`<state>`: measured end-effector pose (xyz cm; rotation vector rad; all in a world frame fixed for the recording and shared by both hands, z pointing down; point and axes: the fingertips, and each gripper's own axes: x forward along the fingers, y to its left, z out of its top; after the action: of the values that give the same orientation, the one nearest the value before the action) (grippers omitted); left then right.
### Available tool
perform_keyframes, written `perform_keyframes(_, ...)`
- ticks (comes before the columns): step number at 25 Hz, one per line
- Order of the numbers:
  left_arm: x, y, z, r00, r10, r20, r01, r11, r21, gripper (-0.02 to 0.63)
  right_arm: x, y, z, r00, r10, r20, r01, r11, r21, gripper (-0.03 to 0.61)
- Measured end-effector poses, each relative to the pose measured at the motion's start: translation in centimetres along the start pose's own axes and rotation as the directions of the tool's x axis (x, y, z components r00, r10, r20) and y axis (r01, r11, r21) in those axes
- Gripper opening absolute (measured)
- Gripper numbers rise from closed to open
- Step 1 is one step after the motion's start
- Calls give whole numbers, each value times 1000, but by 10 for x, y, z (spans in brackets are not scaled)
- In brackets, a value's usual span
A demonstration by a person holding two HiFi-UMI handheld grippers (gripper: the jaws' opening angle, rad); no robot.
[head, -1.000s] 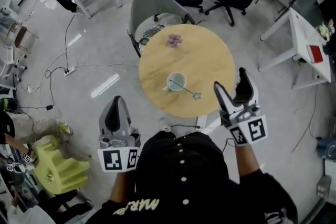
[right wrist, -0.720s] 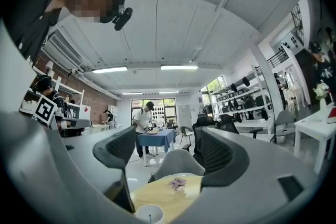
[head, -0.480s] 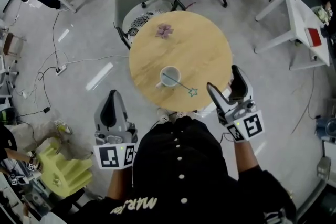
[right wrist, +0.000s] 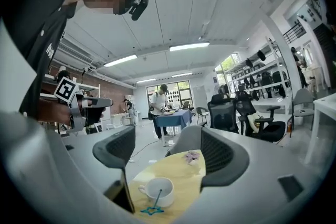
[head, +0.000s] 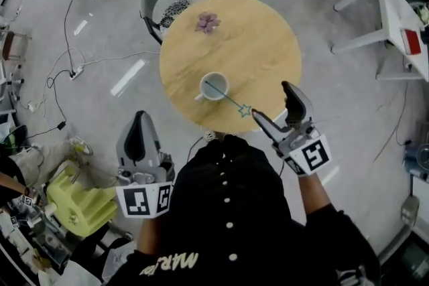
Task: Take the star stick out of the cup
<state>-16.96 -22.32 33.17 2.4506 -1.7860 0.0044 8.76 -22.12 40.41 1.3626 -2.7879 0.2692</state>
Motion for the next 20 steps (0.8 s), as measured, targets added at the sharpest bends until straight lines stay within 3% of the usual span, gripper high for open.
perform_keyframes(6,6,1,-27,998,2,-56,-3,1000,-8,-5,8,12,-69,990,47,-131,-45,999,22,385)
perform_keyframes(13,12,6,-59,993,4,-117,-5,1000,-11,-5,12,24,-148,957,94,-274,-90,996,27,394)
perform_keyframes(20,10,2,-88,987,5,-160,-9,1000,-21,-5,16,27,-199,944,101,-313,-102,995,14,396)
